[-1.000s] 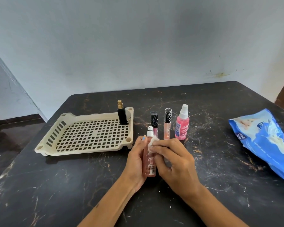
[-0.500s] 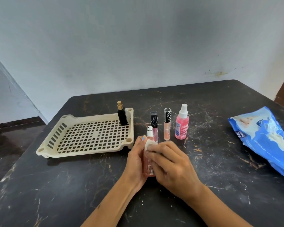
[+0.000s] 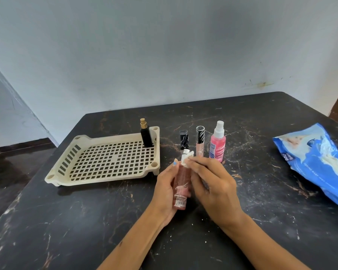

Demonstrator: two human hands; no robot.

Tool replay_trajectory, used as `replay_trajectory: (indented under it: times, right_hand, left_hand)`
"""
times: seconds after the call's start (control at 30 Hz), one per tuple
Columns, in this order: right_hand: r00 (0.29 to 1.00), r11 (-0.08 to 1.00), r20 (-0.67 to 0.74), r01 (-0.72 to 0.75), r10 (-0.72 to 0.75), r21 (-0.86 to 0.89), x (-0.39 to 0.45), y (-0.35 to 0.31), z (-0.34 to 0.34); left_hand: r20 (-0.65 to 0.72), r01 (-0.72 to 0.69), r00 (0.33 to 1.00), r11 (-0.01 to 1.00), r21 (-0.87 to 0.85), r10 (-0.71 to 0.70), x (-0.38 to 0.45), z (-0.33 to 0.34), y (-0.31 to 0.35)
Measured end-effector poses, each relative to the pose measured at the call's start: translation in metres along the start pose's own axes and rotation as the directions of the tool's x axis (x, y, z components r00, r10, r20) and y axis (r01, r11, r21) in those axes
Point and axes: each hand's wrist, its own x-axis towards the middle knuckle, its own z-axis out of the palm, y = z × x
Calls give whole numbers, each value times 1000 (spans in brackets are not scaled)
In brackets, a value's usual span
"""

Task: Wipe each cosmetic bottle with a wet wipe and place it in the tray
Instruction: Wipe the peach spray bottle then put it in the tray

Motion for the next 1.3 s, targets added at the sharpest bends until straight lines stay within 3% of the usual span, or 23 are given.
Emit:
replay_trajectory:
  times: [0.1, 0.2, 0.53, 0.9, 1.07, 1.3]
  right_hand:
    - [1000, 1000, -2, 15, -15, 3, 0, 2, -1]
    - [995, 997, -53, -78, 79, 18, 2, 5, -1]
    - [996, 996, -44, -71, 73, 52, 1, -3, -2]
    - [994, 987, -10, -107, 109, 123, -2, -6, -7]
    - [997, 984, 57, -53, 44, 169, -11, -13, -2]
    - [997, 991, 44, -67, 62, 119, -9, -12, -2]
  left_hand:
    - [20, -17, 1000, 997, 74, 16, -2, 1, 0]
    - [49, -7, 999, 992, 123, 1, -3, 2, 1]
    - [-11, -55, 998, 993, 101, 56, -3, 0, -2]
    - [-26, -51, 998, 999, 14, 52, 1, -4, -3]
    - [-71, 30, 997, 995, -100, -37, 6, -7, 0]
    - [-85, 32, 995, 990, -139, -44, 6, -7, -1]
